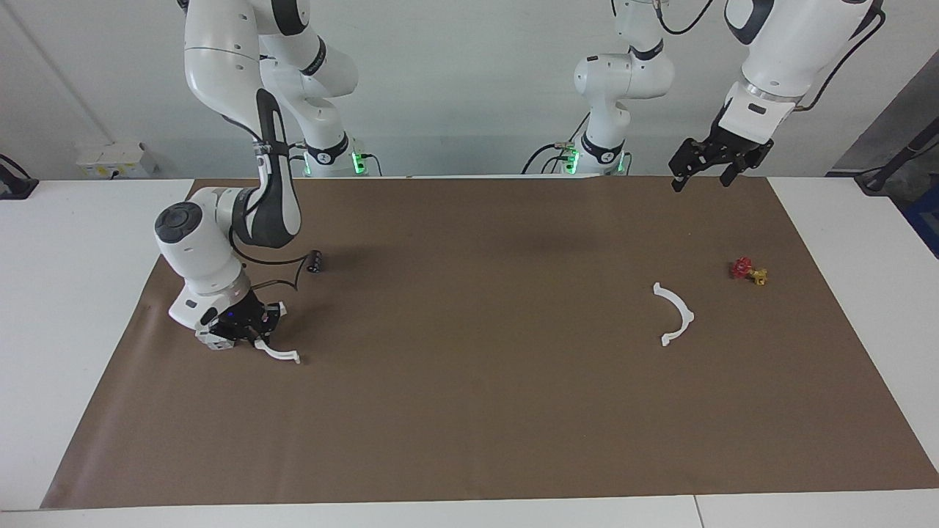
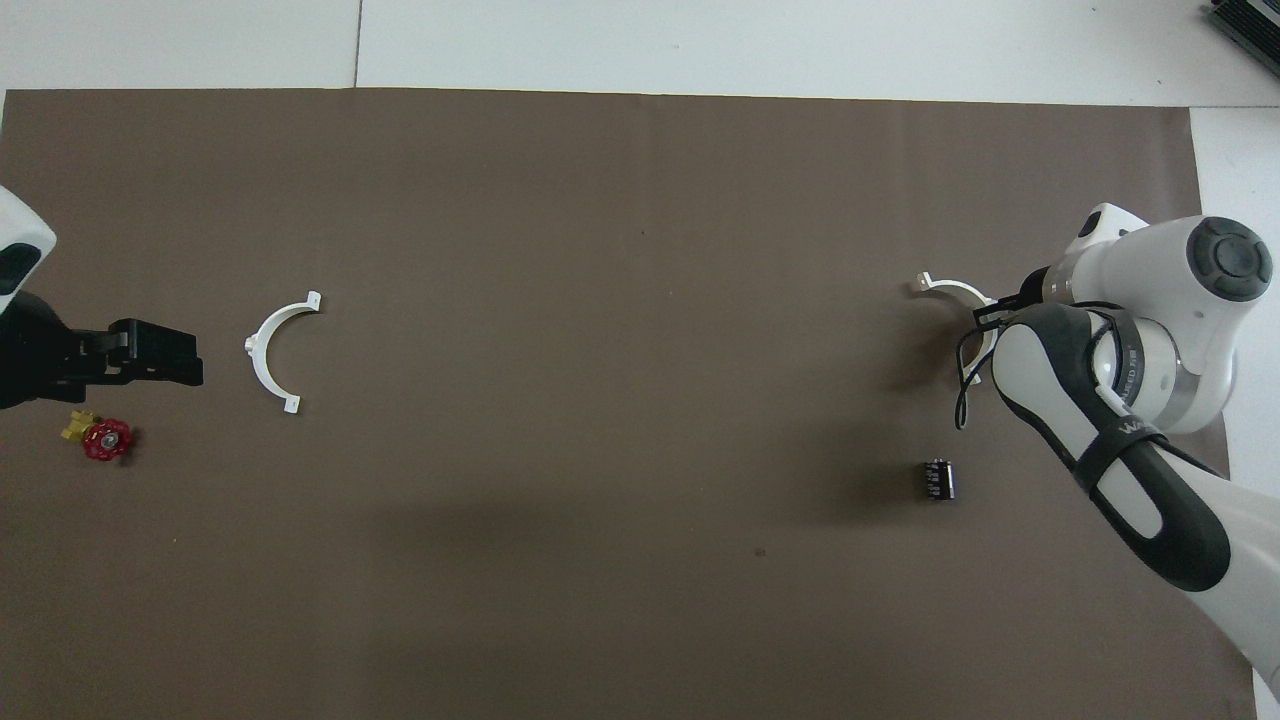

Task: Assemble drain pipe with both arms
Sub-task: 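Reach the right gripper to the white half-ring near it and grasp, then carry the half-ring with the right gripper to the table centre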

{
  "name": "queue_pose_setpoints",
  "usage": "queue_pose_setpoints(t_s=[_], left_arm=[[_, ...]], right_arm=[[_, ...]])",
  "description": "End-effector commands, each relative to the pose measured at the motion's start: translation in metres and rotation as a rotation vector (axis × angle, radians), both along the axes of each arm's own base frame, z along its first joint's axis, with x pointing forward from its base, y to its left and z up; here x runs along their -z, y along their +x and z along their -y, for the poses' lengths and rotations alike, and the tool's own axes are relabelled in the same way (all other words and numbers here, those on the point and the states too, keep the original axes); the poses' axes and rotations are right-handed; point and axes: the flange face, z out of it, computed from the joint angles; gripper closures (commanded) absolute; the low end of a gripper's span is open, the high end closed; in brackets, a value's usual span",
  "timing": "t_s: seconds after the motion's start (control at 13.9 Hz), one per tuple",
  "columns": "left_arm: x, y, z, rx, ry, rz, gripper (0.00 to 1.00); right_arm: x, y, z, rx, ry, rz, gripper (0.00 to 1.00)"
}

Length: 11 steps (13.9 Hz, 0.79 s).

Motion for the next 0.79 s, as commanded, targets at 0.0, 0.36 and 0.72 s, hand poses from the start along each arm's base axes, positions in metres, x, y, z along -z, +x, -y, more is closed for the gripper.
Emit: queue_pose_setpoints(t_s=[0.0,0.36,0.72], left_arm=[[-0.001,-0.002,-0.003,0.005,-0.012,0.013,0.0],[-0.001,-0.003,-0.003,0.006,-0.013,0.023,0.0],[-0.001,-0.003,-0.006,0.0,-0.013,0.022,0.0]], right_arm=[[-0.035,0.012,-0.052,0.159,0.045,-0.017,1.0],[-0.062,0.009,-0.2,0.395,0.092,0.0,1.0],[-0.031,-0.013,-0.33,0.499,0.106,-0.005,1.0]])
